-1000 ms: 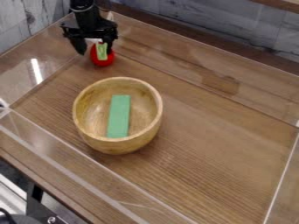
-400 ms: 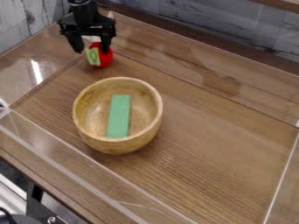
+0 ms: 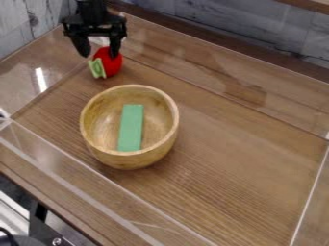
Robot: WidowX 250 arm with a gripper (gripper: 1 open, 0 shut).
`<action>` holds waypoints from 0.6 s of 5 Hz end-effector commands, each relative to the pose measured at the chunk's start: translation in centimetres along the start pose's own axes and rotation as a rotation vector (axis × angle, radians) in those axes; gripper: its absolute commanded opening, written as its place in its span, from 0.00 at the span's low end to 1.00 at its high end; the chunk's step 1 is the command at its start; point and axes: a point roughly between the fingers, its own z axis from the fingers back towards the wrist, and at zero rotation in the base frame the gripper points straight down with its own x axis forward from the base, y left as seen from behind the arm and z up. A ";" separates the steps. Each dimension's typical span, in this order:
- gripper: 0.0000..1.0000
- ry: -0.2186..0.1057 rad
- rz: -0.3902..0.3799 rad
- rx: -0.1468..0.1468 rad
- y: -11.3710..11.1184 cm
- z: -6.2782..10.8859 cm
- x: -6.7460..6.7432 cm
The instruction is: Move the red fruit to the left side of the table
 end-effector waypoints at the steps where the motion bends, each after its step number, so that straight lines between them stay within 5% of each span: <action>1: 1.00 -0.101 -0.011 -0.019 -0.9 4.1 1.7; 3: 1.00 -0.103 -0.090 -0.044 -2.8 4.9 1.9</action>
